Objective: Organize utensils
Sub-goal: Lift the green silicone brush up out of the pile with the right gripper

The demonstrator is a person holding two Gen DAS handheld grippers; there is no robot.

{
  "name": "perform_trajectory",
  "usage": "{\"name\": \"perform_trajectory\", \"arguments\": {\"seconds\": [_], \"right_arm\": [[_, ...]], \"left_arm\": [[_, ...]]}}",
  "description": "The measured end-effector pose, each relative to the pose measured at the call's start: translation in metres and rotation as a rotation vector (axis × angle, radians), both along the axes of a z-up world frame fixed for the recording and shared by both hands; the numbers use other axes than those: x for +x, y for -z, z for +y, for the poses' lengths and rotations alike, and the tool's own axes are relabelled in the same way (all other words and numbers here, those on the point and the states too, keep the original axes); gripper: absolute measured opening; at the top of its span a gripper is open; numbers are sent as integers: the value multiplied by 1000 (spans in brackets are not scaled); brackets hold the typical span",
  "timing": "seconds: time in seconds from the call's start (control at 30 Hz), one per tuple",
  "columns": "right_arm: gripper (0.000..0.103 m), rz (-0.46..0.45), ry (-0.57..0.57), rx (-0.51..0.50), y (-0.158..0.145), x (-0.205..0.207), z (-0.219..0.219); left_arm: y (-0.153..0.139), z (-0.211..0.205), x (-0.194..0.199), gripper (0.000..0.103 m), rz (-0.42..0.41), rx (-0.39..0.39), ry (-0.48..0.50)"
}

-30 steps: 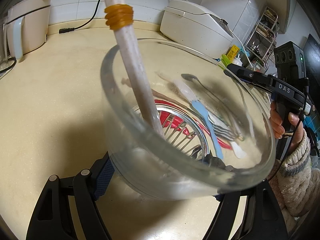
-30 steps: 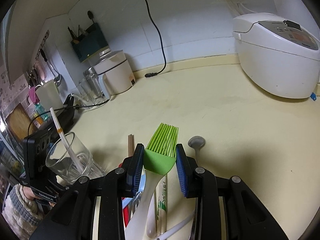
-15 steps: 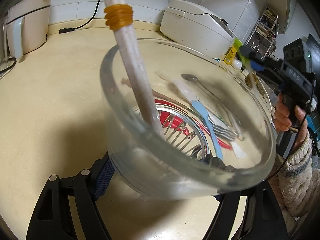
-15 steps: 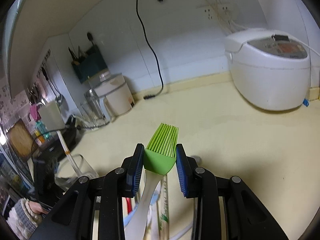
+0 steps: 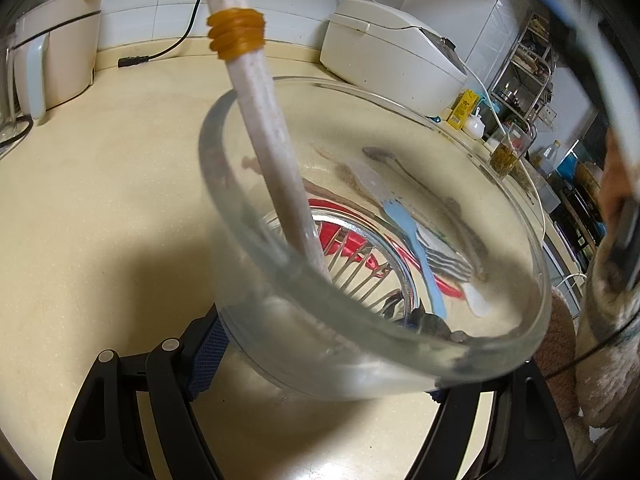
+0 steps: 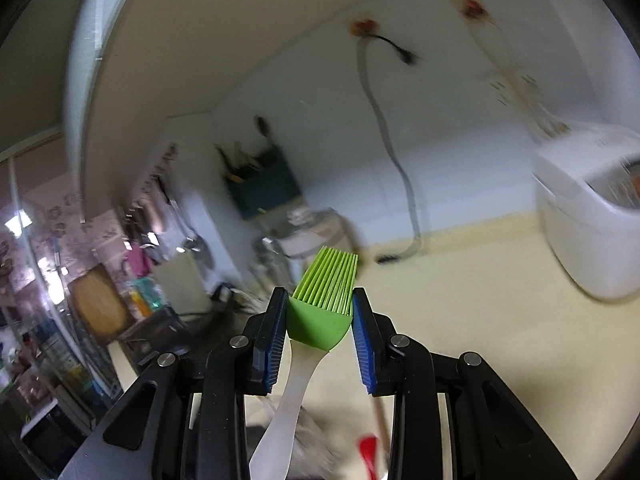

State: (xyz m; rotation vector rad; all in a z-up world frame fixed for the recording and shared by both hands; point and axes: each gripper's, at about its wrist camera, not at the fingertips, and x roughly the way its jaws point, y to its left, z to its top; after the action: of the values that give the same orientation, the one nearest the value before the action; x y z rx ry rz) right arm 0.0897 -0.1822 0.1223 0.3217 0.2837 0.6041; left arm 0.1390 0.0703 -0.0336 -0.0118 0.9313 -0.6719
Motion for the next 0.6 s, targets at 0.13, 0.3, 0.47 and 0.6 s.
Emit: {"name": "perform_trajectory", "arguments": {"seconds": [0.13,0.3,0.47,0.6], "right_arm": [[31,-85,-63,-2,-21,0,29],[32,-124,-46,-82,-6,7,58],[32,-88,-2,-129,16,21,70],[32,-112,38,-140,21,23,75]], "left_arm": [[0,-1,-1,81,-4,9,0],[0,-2,-1,81,-8,18,0],[0,-2,-2,81,-8,18,0],[1,-2,-1,81,-7,15,0]]}}
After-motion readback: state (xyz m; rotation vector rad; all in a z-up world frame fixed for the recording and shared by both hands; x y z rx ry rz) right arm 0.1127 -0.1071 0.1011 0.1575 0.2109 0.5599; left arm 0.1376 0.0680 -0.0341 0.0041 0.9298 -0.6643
